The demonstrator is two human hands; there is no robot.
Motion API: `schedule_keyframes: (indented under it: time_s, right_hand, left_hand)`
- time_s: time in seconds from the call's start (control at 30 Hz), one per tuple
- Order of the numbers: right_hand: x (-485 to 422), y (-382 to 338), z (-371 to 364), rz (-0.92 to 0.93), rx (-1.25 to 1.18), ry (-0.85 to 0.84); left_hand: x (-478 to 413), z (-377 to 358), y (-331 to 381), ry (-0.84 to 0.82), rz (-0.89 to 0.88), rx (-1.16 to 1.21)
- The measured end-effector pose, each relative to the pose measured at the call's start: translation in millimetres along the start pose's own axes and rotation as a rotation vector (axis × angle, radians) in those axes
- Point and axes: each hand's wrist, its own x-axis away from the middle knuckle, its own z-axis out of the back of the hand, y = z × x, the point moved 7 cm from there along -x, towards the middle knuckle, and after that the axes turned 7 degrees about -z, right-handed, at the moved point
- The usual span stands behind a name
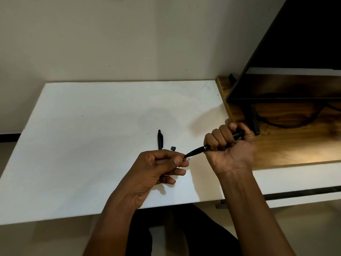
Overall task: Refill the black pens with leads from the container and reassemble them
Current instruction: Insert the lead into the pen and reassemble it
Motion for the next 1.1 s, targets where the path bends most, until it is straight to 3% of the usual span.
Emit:
schedule_keyframes:
  time_s: [1.1]
  right_hand:
    - [1.6,1.3,-2.2,0.001,-0.002,-0.009]
  left_hand:
    - [1.6,-1.2,2.4,-0.013,-0.025,-0.02]
